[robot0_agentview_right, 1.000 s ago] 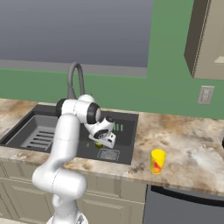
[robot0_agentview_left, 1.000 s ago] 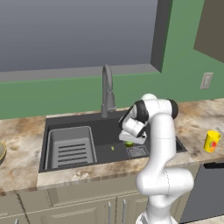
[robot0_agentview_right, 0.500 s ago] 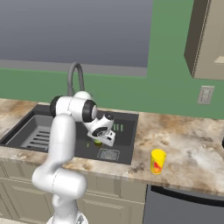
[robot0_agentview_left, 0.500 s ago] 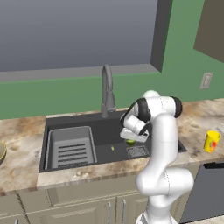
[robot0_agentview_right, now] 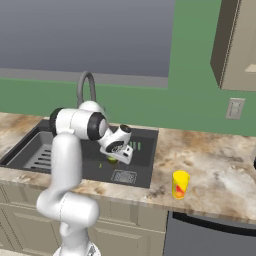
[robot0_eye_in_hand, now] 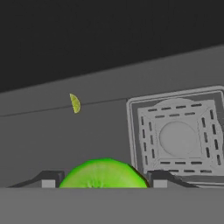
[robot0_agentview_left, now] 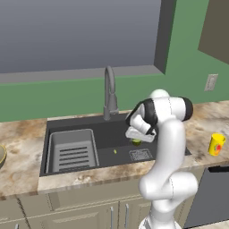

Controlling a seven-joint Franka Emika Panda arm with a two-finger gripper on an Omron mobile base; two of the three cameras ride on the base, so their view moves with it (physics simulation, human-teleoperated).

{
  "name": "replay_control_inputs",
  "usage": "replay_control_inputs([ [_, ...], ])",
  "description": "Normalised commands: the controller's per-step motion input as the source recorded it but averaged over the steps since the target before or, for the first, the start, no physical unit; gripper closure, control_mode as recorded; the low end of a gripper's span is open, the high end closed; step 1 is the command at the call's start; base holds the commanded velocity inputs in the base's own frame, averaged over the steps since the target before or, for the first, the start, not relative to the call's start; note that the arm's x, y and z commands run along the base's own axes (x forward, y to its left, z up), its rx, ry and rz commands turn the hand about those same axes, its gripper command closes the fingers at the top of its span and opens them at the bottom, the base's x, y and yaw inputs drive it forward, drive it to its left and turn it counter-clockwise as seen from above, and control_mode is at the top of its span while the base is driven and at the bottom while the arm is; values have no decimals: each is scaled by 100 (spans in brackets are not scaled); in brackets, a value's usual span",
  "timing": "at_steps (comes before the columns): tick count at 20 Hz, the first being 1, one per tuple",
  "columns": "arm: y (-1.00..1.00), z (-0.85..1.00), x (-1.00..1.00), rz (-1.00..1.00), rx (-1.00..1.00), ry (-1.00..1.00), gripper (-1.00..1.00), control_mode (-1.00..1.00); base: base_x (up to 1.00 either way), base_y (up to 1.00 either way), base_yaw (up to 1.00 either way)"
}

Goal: Remove the kiwi and lemon wedge from the sink. Then move the bowl and cup from the counter to the sink for washing.

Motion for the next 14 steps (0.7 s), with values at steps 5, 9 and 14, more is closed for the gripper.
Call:
replay_control_inputs([
  [5,-21,39,-19,0,0,0,100,-100,0,0,0],
  [9,-17,42,-18,0,0,0,100,-100,0,0,0],
  [14,-15,47,-15,0,0,0,100,-100,0,0,0],
])
